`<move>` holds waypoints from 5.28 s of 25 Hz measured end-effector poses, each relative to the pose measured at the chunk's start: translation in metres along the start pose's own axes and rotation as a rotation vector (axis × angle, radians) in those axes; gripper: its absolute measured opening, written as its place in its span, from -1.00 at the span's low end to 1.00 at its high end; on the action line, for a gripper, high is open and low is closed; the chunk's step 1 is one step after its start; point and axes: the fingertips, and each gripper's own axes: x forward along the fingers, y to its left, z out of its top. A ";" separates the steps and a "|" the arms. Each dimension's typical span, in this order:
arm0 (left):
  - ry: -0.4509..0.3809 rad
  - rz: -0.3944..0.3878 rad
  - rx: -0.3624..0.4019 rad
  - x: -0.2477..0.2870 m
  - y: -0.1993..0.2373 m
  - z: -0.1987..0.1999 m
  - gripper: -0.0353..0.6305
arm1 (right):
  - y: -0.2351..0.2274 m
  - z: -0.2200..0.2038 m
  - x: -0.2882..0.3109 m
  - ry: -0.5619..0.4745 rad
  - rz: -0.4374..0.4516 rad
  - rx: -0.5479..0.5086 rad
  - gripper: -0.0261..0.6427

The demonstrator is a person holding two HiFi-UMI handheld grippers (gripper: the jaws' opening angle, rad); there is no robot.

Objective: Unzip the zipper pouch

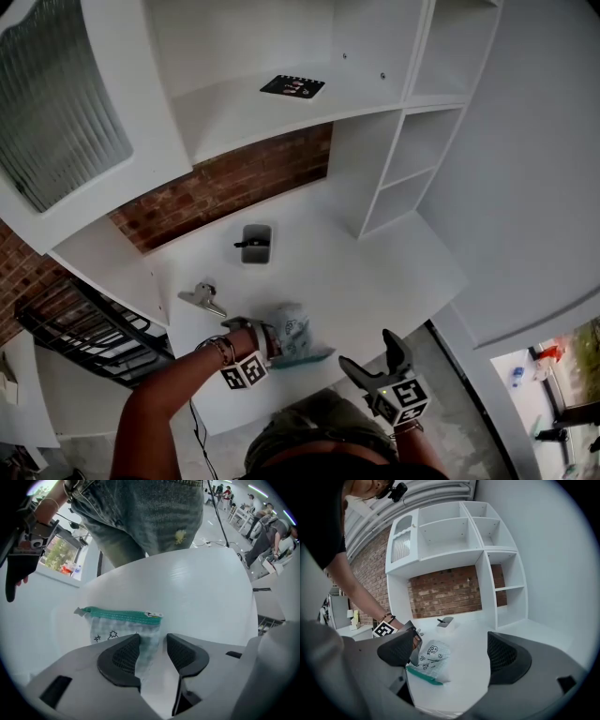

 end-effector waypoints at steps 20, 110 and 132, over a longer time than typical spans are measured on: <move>-0.165 0.052 -0.568 -0.036 0.028 -0.010 -0.86 | 0.006 0.006 0.022 0.004 0.087 -0.027 0.53; -0.497 1.014 -1.521 -0.249 0.141 0.001 -0.86 | 0.099 0.092 0.034 0.039 0.828 0.110 -0.90; -0.463 1.129 -1.499 -0.253 0.145 0.006 -0.86 | 0.083 0.080 0.052 0.119 0.804 0.086 -0.90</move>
